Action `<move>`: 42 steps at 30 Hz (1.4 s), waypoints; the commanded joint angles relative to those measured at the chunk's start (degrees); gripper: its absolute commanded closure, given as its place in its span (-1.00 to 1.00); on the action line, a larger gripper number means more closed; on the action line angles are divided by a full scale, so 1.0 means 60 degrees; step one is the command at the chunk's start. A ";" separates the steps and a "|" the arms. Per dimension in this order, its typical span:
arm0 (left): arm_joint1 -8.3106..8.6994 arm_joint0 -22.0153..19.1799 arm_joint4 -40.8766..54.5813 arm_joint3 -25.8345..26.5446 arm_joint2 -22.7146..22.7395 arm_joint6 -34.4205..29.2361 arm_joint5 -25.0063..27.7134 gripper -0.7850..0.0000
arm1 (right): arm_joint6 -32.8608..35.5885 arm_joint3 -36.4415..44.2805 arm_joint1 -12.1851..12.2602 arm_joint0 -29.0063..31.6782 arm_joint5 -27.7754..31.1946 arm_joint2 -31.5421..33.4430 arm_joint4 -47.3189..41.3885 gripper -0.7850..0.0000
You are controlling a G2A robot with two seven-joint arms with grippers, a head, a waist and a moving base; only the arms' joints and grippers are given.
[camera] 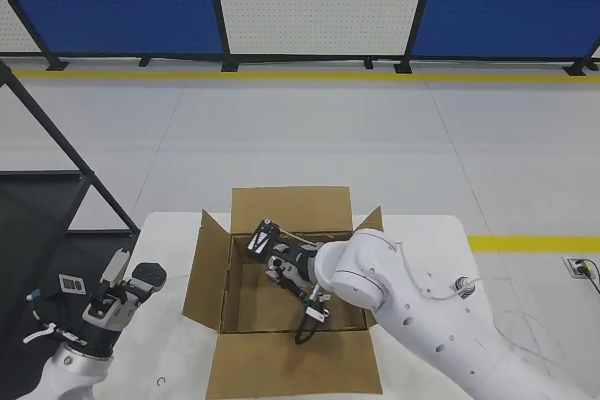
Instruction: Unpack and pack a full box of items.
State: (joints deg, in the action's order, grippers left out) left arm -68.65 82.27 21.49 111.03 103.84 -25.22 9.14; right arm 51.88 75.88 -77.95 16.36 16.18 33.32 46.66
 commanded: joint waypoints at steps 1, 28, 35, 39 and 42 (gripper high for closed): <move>0.0000 0.0000 0.0000 0.0000 0.0000 0.0000 0.0000 -1.00 | -0.0131 -0.0432 -0.0188 -0.0134 0.0209 -0.0280 -0.0164 1.00; 0.0000 0.0000 0.0000 0.0000 0.0000 0.0000 0.0000 -1.00 | -0.2375 -0.7273 -0.3022 -0.1203 0.2234 -0.2358 -0.0655 1.00; 0.0000 0.0000 0.0000 0.0000 0.0000 0.0000 0.0000 -1.00 | -0.2648 -0.8072 -0.3478 -0.1220 0.1921 -0.2502 -0.0224 1.00; 0.0000 0.0000 0.0000 0.0000 0.0000 0.0000 0.0000 -1.00 | -0.2808 -0.8490 -0.3685 -0.1220 0.1874 -0.2499 -0.0121 1.00; 0.0000 0.0000 0.0000 0.0000 0.0000 0.0000 0.0000 -1.00 | -0.2935 -0.8785 -0.3807 -0.1235 0.1938 -0.2453 -0.0114 0.80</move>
State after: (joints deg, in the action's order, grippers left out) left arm -68.65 82.27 21.49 111.03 103.84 -25.22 9.14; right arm 34.52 23.73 -100.59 8.98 27.60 18.50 45.98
